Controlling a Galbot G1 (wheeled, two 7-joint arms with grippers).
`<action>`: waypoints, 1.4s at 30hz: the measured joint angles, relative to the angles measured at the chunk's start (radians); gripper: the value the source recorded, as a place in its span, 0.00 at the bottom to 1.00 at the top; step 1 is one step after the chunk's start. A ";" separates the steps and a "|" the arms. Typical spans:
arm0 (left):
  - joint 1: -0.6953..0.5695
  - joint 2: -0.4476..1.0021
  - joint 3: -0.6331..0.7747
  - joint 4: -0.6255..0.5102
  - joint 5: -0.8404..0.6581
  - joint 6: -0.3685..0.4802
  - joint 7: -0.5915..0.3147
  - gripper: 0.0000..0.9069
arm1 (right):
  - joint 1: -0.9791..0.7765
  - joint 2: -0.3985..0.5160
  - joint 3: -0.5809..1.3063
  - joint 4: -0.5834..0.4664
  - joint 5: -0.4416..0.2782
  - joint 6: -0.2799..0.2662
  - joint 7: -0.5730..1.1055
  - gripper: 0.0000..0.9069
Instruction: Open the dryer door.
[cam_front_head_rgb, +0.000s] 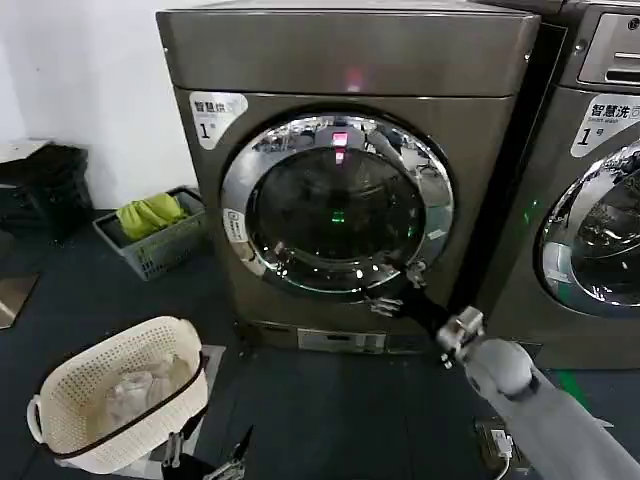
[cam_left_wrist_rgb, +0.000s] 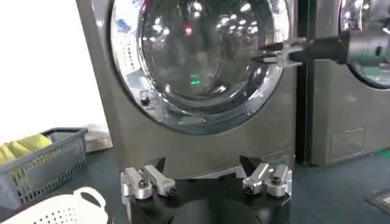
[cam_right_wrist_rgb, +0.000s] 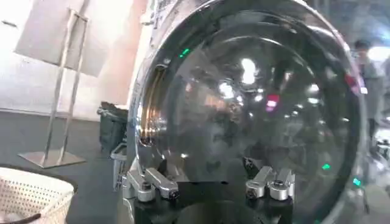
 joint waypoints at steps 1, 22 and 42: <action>0.001 -0.002 0.000 0.000 0.001 -0.001 0.000 1.00 | 0.011 0.006 -0.010 -0.006 0.000 -0.001 0.000 1.00; -0.006 -0.009 0.000 0.000 0.002 -0.003 0.000 1.00 | 0.165 0.147 -0.145 -0.119 -0.007 -0.026 0.029 1.00; -0.016 -0.014 0.002 0.009 0.004 -0.008 0.001 1.00 | 0.260 0.281 -0.211 -0.251 -0.031 -0.026 0.026 1.00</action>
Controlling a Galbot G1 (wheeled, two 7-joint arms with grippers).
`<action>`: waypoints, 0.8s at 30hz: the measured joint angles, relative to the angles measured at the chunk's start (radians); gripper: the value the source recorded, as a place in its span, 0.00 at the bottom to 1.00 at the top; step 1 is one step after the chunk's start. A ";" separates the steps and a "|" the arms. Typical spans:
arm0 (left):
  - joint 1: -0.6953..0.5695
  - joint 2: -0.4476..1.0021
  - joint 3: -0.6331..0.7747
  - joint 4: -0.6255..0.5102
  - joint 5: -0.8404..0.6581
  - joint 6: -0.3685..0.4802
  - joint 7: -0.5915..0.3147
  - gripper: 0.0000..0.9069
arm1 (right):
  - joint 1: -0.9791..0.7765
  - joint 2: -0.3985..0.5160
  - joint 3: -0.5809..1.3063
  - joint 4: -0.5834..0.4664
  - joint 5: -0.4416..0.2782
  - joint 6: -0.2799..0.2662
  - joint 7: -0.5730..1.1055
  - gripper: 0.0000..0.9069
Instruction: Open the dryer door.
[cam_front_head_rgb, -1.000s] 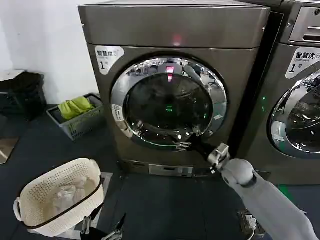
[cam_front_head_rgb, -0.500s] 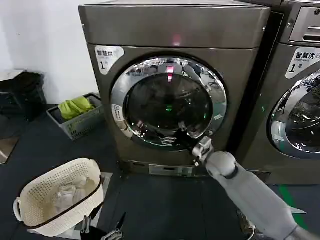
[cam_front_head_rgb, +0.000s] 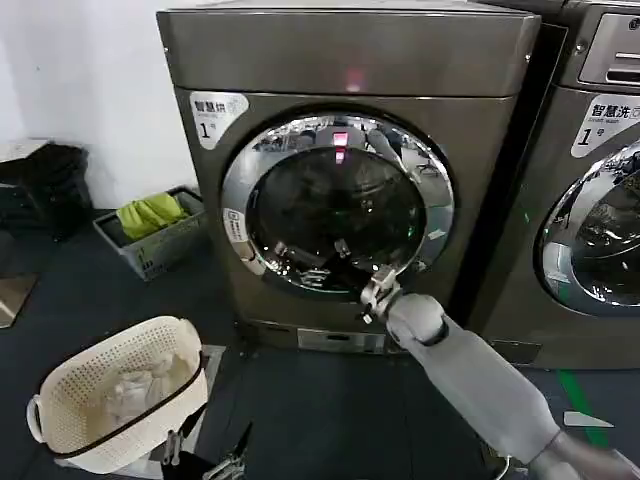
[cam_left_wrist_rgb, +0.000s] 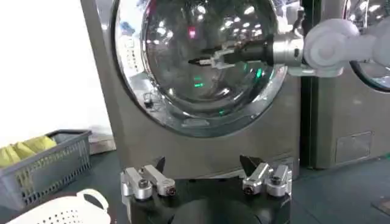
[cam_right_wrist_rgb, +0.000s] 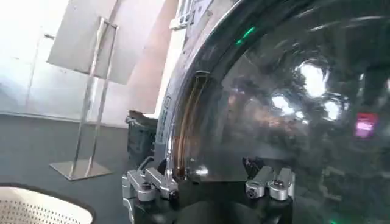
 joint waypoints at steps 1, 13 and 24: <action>0.000 -0.001 0.000 0.000 0.001 -0.001 0.000 1.00 | 0.004 0.007 -0.002 -0.006 -0.001 0.000 0.000 1.00; 0.002 -0.003 -0.001 0.000 0.007 -0.005 0.000 1.00 | 0.045 0.097 -0.019 -0.077 -0.017 -0.003 0.012 1.00; -0.004 -0.004 0.000 0.005 0.007 -0.005 0.000 1.00 | 0.064 0.145 -0.036 -0.107 -0.024 -0.008 0.021 1.00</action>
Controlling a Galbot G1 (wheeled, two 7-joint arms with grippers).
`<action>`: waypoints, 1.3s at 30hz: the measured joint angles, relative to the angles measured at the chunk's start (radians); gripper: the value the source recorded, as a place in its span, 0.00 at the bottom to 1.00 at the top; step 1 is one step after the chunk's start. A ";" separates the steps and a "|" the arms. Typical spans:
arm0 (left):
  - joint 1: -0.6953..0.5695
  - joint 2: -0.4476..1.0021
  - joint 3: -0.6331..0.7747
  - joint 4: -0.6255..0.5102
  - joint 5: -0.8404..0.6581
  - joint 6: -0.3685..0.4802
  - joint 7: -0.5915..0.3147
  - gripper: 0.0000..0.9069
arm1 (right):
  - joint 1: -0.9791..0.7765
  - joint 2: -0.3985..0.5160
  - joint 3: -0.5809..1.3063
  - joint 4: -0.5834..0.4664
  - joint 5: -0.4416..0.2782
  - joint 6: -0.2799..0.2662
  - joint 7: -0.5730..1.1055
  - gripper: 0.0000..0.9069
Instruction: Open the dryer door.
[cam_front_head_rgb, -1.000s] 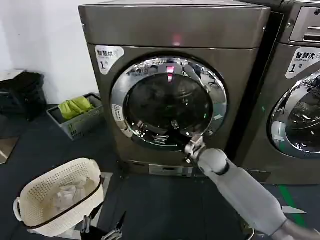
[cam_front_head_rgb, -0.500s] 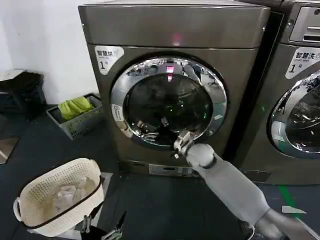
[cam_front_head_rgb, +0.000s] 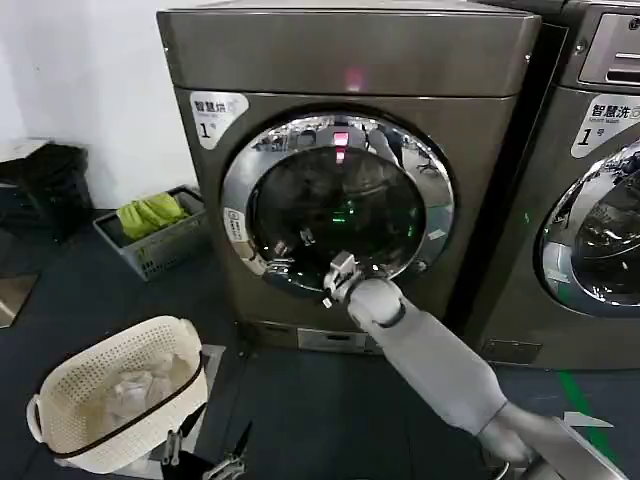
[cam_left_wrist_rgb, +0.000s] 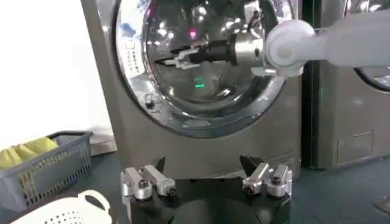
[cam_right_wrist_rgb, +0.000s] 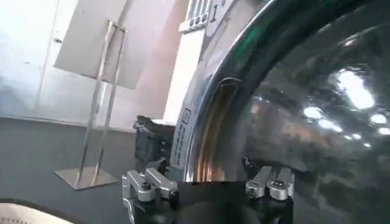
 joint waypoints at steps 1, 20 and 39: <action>-0.001 0.000 0.000 0.000 0.000 0.000 0.000 1.00 | 0.001 0.003 -0.002 -0.002 0.000 0.000 0.000 1.00; -0.005 0.000 0.001 -0.001 0.000 0.001 0.000 1.00 | 0.039 0.052 -0.022 -0.057 -0.002 0.008 -0.010 1.00; -0.011 0.001 0.000 0.000 -0.004 0.001 0.001 1.00 | 0.075 0.115 -0.029 -0.124 -0.008 0.015 -0.028 1.00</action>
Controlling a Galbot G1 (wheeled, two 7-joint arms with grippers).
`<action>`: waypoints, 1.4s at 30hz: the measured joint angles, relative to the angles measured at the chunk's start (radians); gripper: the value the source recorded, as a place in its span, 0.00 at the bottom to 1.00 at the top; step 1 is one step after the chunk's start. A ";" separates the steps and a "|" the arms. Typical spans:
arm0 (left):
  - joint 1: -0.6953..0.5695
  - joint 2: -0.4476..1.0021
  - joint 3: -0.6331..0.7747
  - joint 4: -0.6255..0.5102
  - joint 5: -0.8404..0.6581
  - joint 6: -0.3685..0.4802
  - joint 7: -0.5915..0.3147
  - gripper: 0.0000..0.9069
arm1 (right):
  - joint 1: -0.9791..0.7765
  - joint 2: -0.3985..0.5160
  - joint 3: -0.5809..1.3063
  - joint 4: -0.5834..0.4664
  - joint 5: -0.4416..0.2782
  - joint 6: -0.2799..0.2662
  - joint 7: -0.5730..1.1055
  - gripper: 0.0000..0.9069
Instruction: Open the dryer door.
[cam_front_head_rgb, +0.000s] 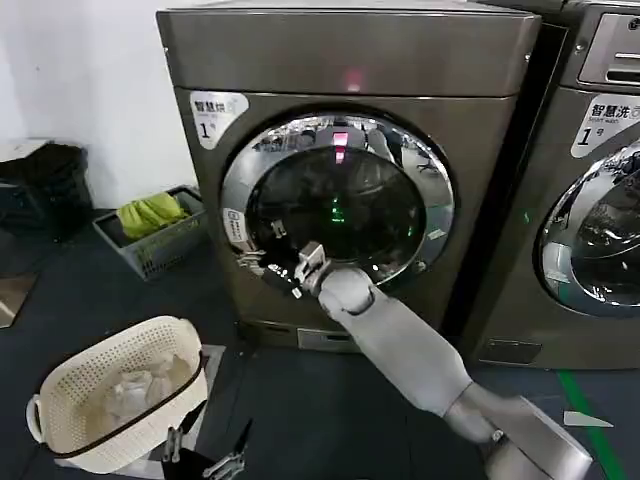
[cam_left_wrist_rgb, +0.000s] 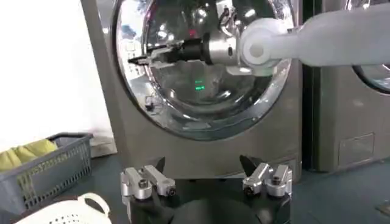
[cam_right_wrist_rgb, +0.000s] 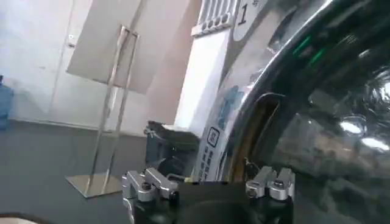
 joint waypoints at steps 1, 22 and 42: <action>0.000 0.000 0.000 0.000 -0.001 0.000 0.000 1.00 | 0.001 0.002 -0.001 -0.004 0.000 0.001 -0.003 1.00; -0.001 0.002 -0.001 0.008 -0.001 -0.001 0.000 1.00 | 0.025 0.014 -0.031 -0.033 0.030 0.027 -0.083 1.00; -0.030 0.010 -0.054 0.026 -0.048 0.004 -0.002 1.00 | 0.018 -0.077 -0.083 0.101 0.110 0.015 -0.171 1.00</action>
